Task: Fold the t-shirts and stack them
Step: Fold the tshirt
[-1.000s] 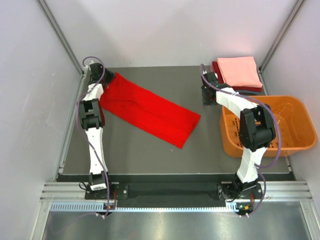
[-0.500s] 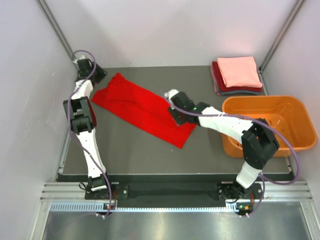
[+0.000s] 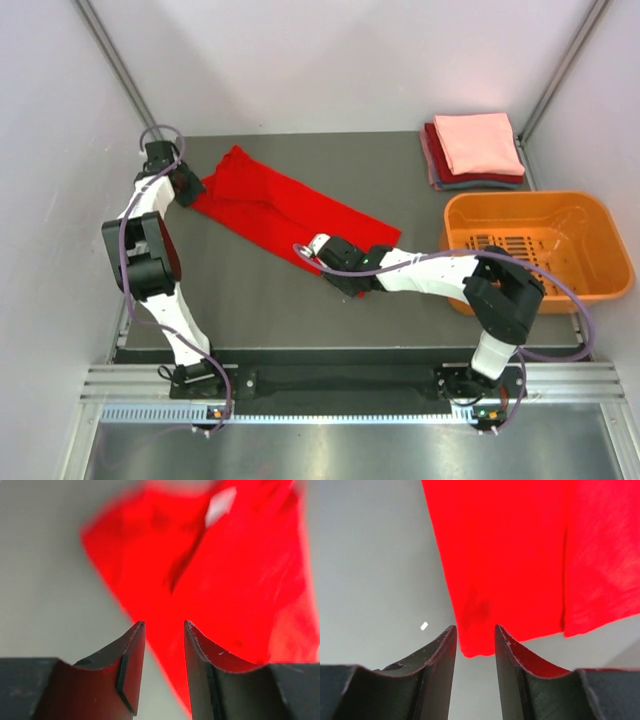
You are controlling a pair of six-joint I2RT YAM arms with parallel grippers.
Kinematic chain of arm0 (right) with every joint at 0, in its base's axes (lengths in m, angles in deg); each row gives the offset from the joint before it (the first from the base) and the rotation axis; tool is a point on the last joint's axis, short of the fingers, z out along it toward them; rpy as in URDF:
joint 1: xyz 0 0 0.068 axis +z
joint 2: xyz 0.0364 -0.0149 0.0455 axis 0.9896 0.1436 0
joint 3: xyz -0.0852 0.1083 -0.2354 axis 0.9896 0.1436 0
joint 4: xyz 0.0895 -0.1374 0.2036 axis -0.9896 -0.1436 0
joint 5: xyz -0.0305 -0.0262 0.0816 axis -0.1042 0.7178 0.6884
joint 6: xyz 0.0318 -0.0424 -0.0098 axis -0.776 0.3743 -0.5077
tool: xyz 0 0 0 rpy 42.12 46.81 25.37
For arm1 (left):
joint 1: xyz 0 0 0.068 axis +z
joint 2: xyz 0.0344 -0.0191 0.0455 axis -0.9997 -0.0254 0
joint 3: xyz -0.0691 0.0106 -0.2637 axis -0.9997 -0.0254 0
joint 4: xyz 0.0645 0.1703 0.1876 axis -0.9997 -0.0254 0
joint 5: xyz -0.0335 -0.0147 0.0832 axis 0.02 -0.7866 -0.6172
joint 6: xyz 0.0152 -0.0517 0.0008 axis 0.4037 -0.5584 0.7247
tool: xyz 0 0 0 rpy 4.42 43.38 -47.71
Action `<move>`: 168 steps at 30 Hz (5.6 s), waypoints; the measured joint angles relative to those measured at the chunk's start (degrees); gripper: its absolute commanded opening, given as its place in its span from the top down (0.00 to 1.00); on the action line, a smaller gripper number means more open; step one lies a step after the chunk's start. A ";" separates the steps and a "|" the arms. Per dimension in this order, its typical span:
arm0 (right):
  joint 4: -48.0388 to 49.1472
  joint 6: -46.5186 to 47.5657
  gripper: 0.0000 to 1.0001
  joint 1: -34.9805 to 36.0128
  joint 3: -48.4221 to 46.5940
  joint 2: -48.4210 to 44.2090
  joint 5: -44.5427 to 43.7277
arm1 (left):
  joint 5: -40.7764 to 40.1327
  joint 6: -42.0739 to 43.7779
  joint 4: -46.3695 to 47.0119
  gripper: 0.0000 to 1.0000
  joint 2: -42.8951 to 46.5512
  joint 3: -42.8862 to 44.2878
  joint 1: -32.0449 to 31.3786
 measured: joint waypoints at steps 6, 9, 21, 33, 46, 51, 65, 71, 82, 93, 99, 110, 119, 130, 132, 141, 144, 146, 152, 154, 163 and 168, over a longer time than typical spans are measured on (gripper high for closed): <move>-0.04 -0.79 0.67 0.04 3.76 0.90 -0.28 | 3.98 -1.16 -0.20 0.58 5.51 -10.95 -0.09; 0.61 -1.36 0.67 0.37 4.00 0.92 -0.33 | 4.37 -1.44 -0.13 0.58 6.12 -11.37 -0.09; 1.62 -3.56 1.00 1.22 4.70 0.79 -0.61 | 3.06 -1.38 -1.53 0.57 6.60 -9.18 1.33; -2.40 -17.84 1.00 10.58 2.60 1.95 -2.45 | 1.38 -1.79 -2.97 0.56 -3.13 2.34 5.57; -11.69 -27.41 0.68 17.68 -5.55 3.45 -1.18 | 8.13 -3.48 3.89 0.56 -7.30 -1.66 5.64; -13.46 -26.16 0.69 12.85 -6.73 -2.19 -0.92 | 10.05 -4.00 7.61 0.68 -9.51 -1.27 5.60; -9.94 -19.80 0.66 -11.80 -3.54 -5.70 3.28 | 16.52 -9.18 14.21 1.00 -23.02 14.58 4.59; -8.50 -16.41 0.64 -17.90 -3.50 -4.04 8.92 | 17.86 -10.93 15.76 1.00 -31.89 27.56 2.43; -2.67 -15.10 0.64 -18.86 -0.55 0.07 20.31 | 18.49 -12.22 19.89 1.00 -34.14 29.24 0.11; 2.69 -15.76 0.86 -19.17 1.88 2.84 24.48 | 18.75 -12.20 20.15 1.00 -34.21 29.24 0.13; 7.13 -17.57 1.00 -19.23 5.90 0.92 25.20 | 18.93 -12.17 20.17 1.00 -34.23 29.22 -0.28; 12.87 -25.77 1.00 -18.58 22.25 -12.61 23.47 | 19.80 -12.22 25.46 1.00 -32.59 24.15 -5.31; 13.46 -35.17 1.00 -10.88 29.86 -20.76 18.64 | 19.65 -10.91 27.15 1.00 -32.41 23.52 -13.27; 17.51 -49.46 1.00 -3.63 34.38 -24.26 12.94 | 18.29 -12.68 23.12 1.00 -39.74 36.87 -14.29; 18.27 -51.21 1.00 -2.89 34.29 -23.67 12.24 | 17.14 -12.59 21.44 1.00 -40.72 39.50 -14.23; 18.51 -54.25 1.00 -2.38 31.61 -20.41 10.88 | 14.29 -8.68 15.69 0.56 -39.01 40.57 -12.46; 18.45 -54.29 1.00 -2.32 31.61 -20.44 10.64 | 11.08 -5.90 10.32 0.58 -32.57 33.40 -10.91; 18.49 -54.21 1.00 -2.32 31.61 -20.44 10.60 | 8.87 -4.15 5.38 0.61 -26.53 27.06 -10.08; 18.91 -52.11 1.00 -2.34 31.63 -20.44 11.10 | 3.58 -1.97 -0.07 0.60 3.06 -10.58 -12.07; 18.99 -50.62 1.00 -2.34 31.63 -20.44 11.58 | 3.85 -2.03 -0.96 0.61 12.79 -22.32 -15.30; 18.49 -45.88 1.00 -2.34 31.30 -20.55 13.05 | 4.07 -8.13 -6.78 0.58 41.86 -49.90 -32.09; 18.18 -45.68 1.00 -2.34 31.54 -22.03 13.20 | 2.05 -13.07 -8.90 0.56 44.70 -53.35 -38.10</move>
